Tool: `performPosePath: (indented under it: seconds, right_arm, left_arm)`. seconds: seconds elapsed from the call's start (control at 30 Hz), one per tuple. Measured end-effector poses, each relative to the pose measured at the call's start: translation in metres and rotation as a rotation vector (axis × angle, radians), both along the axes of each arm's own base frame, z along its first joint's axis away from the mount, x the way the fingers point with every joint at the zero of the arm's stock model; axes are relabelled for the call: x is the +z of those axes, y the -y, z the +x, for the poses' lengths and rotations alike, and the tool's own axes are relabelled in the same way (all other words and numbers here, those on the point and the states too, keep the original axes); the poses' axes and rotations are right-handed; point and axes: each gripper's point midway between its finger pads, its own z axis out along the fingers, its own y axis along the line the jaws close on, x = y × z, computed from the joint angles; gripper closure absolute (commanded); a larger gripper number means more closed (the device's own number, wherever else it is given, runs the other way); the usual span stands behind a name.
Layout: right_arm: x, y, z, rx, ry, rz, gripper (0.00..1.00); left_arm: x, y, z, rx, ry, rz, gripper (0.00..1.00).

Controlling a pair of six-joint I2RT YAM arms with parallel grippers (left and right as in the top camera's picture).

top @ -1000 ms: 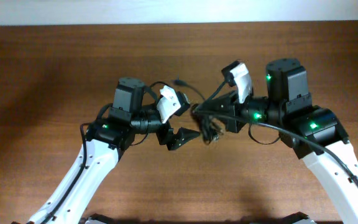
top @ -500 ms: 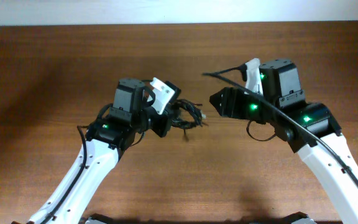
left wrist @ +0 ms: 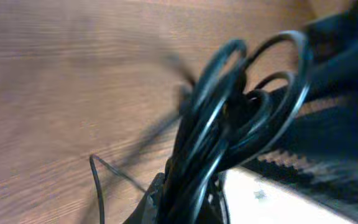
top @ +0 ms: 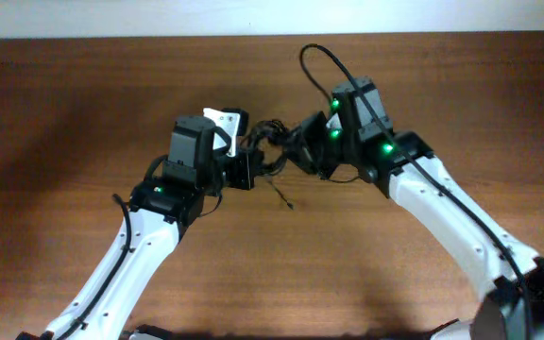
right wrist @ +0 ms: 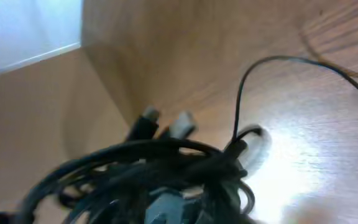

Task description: Untangle cables

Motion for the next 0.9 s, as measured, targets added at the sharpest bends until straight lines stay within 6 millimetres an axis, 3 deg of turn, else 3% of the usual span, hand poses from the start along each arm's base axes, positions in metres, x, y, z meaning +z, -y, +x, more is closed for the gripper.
performPosePath:
  seconds: [0.1,0.17,0.23,0.3,0.37,0.4,0.43,0.47,0.5,0.6,0.67,0.73,0.83,0.9]
  right_arm:
    - [-0.014,-0.005,-0.005,0.056,-0.003,-0.029,0.96]
    - [-0.021,0.006,-0.007,0.080,0.035,-0.118,0.96]
    - [-0.027,0.018,-0.016,0.121,0.044,-0.206,0.95]
    - [-0.026,0.019,-0.020,0.184,0.087,-0.223,0.71]
    - [-0.014,0.022,-0.023,0.230,0.162,-0.235,0.62]
    - [-0.013,0.026,-0.025,0.233,0.167,-0.250,0.51]
    - [-0.012,0.047,-0.029,0.197,0.158,-0.309,0.44]
    - [-0.006,0.060,-0.027,0.158,0.167,-0.329,0.41]
    - [0.011,0.073,-0.024,0.099,0.197,-0.322,0.41]
    - [0.032,0.069,-0.018,0.014,0.203,-0.239,0.37]
    - [0.043,0.053,-0.010,0.021,0.219,-0.131,0.40]
    - [0.038,0.048,-0.012,0.027,0.170,-0.102,0.47]
    - [0.028,0.043,-0.019,0.048,0.106,-0.083,0.62]
    - [0.020,0.043,-0.023,0.060,0.066,-0.086,0.80]
  left_arm:
    - [0.008,0.018,-0.007,-0.099,0.016,-0.064,1.00]
    - [0.022,0.039,-0.014,-0.260,0.094,-0.140,1.00]
    - [0.020,0.047,-0.023,-0.340,0.084,-0.186,1.00]
    - [0.019,0.044,-0.027,-0.352,0.058,-0.203,1.00]
    - [0.010,0.034,-0.027,-0.317,0.014,-0.181,1.00]
    - [0.002,0.027,-0.024,-0.271,-0.004,-0.133,1.00]
    - [-0.010,0.011,-0.014,-0.179,-0.010,-0.044,1.00]
    - [-0.010,0.003,-0.009,-0.146,0.007,-0.017,1.00]
    - [-0.008,-0.004,-0.003,-0.122,0.038,0.021,1.00]
    - [-0.009,0.000,-0.004,-0.170,0.095,0.088,1.00]
    - [-0.008,0.025,-0.018,-0.292,0.152,0.132,1.00]
    - [-0.005,0.040,-0.024,-0.353,0.197,0.142,1.00]
    - [-0.001,0.041,-0.021,-0.359,0.225,0.144,1.00]
    - [0.000,0.041,-0.020,-0.354,0.233,0.146,1.00]
